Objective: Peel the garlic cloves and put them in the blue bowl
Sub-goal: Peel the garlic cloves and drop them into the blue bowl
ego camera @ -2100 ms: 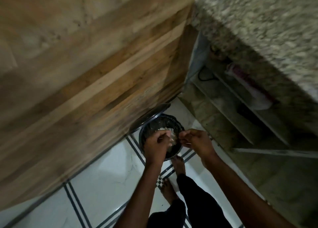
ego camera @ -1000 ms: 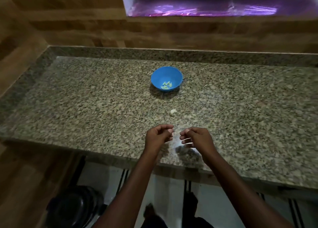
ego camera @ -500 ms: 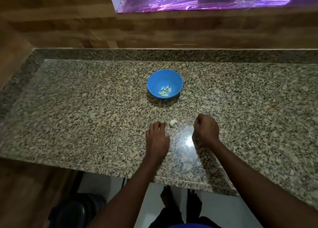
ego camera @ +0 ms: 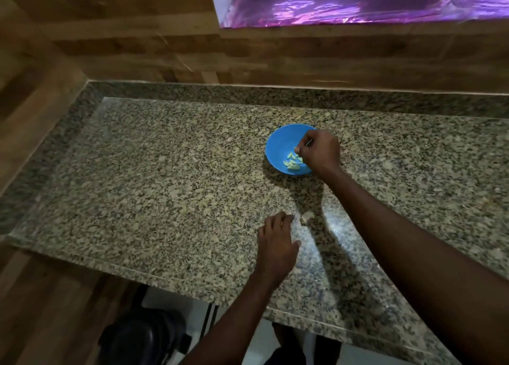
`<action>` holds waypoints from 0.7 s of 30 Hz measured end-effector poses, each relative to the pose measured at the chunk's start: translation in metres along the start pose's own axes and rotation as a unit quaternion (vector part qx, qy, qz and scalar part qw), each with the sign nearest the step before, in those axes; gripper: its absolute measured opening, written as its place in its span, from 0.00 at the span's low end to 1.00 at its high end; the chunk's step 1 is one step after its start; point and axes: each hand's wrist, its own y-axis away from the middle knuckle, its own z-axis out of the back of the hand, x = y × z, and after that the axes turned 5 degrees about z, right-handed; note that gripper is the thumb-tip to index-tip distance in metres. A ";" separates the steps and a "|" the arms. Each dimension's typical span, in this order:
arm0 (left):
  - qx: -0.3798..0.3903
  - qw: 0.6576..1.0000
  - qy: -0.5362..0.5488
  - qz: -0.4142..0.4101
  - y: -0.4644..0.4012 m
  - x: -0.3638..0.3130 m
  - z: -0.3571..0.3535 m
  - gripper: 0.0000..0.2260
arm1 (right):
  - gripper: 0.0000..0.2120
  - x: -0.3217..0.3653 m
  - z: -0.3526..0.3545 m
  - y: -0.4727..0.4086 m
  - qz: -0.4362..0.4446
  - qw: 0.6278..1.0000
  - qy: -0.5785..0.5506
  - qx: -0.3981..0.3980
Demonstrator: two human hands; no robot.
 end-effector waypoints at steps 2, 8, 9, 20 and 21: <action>0.003 1.000 0.003 -0.001 -0.002 0.002 0.000 0.29 | 0.07 -0.002 0.000 -0.002 -0.009 1.000 -0.018 0.019; 0.004 1.000 0.014 -0.002 -0.011 0.002 0.006 0.24 | 0.09 -0.023 -0.001 0.015 -0.024 1.000 -0.018 0.007; 0.007 1.000 0.005 -0.003 -0.011 0.000 0.007 0.25 | 0.09 -0.023 -0.002 0.013 -0.024 1.000 -0.009 0.004; 0.053 0.998 -0.018 -0.003 0.010 -0.003 0.005 0.35 | 0.06 -0.003 -0.022 -0.015 0.010 0.993 0.089 0.082; 0.057 0.998 -0.014 -0.004 0.011 -0.002 0.005 0.35 | 0.07 -0.004 -0.023 -0.017 0.006 0.992 0.086 0.087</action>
